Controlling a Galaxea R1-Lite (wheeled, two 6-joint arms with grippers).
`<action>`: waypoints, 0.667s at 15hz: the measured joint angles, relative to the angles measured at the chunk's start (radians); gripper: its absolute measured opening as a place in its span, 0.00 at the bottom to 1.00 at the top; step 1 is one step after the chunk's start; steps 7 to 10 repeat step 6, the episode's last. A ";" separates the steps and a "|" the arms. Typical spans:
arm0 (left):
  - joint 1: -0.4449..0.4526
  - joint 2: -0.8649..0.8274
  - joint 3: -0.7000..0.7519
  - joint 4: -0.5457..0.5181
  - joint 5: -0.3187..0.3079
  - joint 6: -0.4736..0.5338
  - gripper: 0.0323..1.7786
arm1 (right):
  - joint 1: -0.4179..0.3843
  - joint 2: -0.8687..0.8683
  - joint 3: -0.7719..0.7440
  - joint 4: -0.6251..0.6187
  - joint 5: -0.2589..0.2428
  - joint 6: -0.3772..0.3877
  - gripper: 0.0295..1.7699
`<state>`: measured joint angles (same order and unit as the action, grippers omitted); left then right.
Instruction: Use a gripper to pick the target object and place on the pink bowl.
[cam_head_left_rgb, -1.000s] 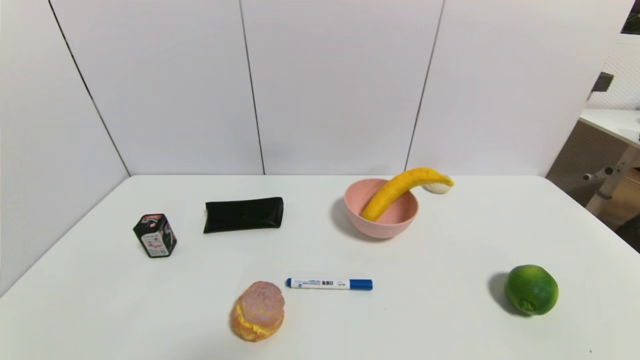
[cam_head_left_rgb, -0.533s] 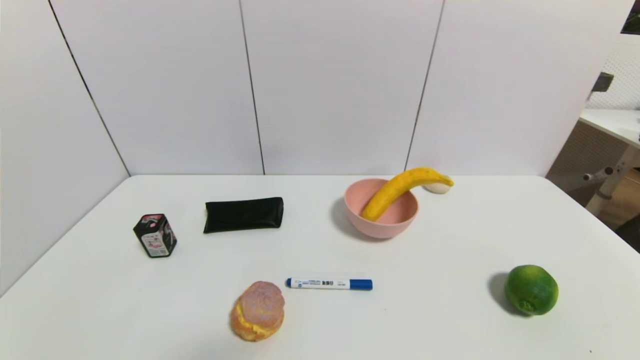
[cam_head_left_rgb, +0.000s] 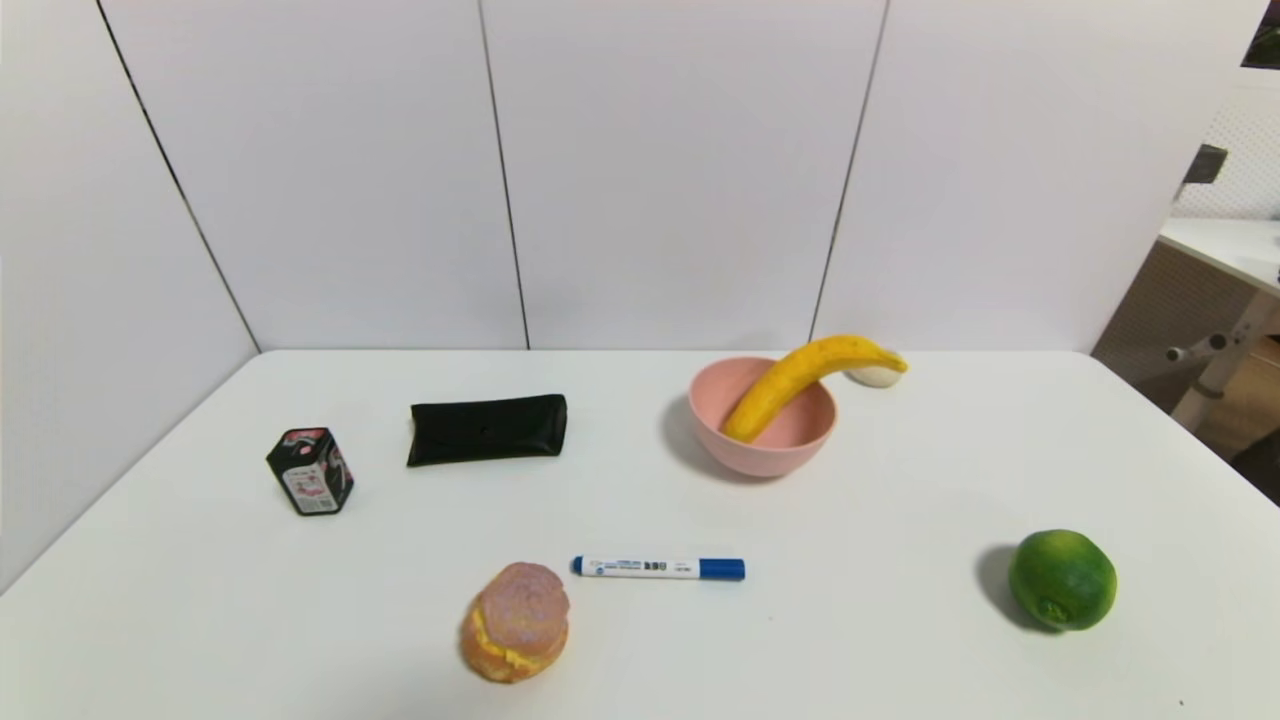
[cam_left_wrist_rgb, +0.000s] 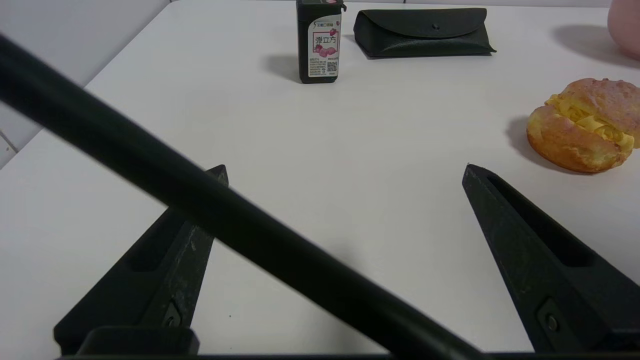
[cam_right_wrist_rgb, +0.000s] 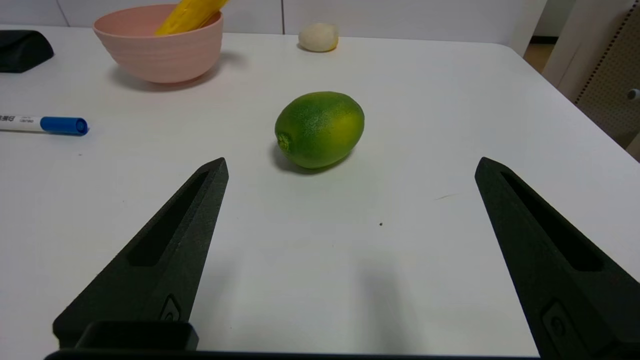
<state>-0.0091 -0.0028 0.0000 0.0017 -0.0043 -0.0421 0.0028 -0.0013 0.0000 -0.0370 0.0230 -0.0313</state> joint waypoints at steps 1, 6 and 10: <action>0.000 0.000 0.000 0.000 0.000 0.000 0.95 | 0.000 0.000 0.000 0.000 -0.003 0.000 0.97; 0.000 0.000 0.000 0.000 0.000 0.000 0.95 | -0.001 0.000 0.000 0.000 -0.018 0.025 0.97; 0.000 0.000 0.000 0.000 0.000 0.000 0.95 | -0.001 0.000 0.000 0.000 -0.018 0.025 0.97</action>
